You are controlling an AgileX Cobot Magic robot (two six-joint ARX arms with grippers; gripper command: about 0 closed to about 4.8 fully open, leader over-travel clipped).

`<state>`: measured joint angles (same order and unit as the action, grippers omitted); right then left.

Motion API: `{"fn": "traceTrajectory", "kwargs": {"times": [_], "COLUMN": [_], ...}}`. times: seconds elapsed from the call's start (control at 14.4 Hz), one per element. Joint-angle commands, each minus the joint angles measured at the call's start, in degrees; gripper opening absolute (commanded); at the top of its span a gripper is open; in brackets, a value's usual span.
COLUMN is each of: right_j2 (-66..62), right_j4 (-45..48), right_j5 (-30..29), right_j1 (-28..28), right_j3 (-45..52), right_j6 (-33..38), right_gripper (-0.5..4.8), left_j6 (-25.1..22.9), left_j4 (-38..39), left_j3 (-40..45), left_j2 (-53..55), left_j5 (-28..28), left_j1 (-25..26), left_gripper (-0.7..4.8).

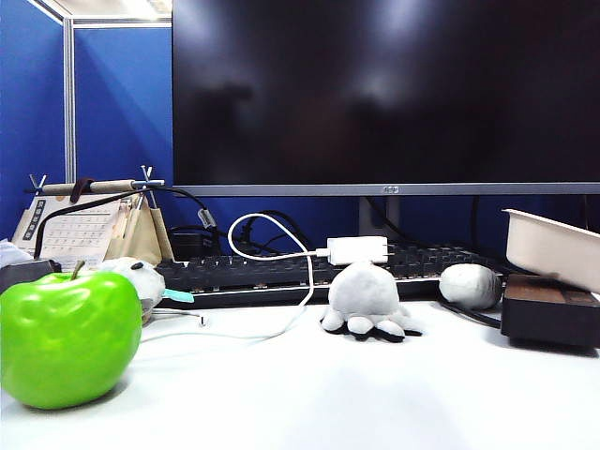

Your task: Place the tilting octopus upright.

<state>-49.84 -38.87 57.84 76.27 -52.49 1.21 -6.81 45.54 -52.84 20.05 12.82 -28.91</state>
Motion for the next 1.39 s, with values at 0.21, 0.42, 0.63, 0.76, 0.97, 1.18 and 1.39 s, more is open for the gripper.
{"fn": "traceTrajectory", "kwargs": {"times": [0.21, 0.42, 0.63, 0.76, 0.97, 1.18, 1.39], "right_j2": [-0.13, -0.13, -0.13, -0.17, -0.17, -0.17, -0.17], "right_j4": [0.74, 0.74, 0.79, 0.76, 0.81, 0.81, 0.81], "right_j5": [0.09, 0.09, 0.11, 0.09, 0.09, -0.09, -0.11], "right_j1": [-0.02, -0.02, -0.02, 0.0, 0.0, 0.0, 0.0], "right_j3": [-0.26, -0.26, -0.26, -0.26, -0.26, -0.26, -0.26], "right_j6": [0.24, 0.24, 0.24, 0.24, 0.24, 0.24, 0.24], "right_gripper": [-0.01, -0.01, -0.01, -0.01, -0.01, -0.01, -0.01], "left_j6": [0.15, 0.04, -0.17, -0.2, -0.22, -0.07, 0.17], "left_j4": [1.14, 1.05, 0.17, 0.15, -0.22, -13.44, -24.59], "left_j3": [-0.09, -0.09, -0.09, -0.09, 0.28, 9.05, 19.47], "left_j2": [0.02, -0.02, -1.66, -2.16, -2.05, -2.08, -2.08], "left_j5": [0.04, -0.15, 10.36, 10.38, 9.49, 8.46, 10.21], "left_j1": [0.0, 0.52, 17.51, 30.71, 42.27, 42.12, 41.64], "left_gripper": [-0.05, -0.05, -0.05, -0.05, -0.05, -0.05, -0.05]}}
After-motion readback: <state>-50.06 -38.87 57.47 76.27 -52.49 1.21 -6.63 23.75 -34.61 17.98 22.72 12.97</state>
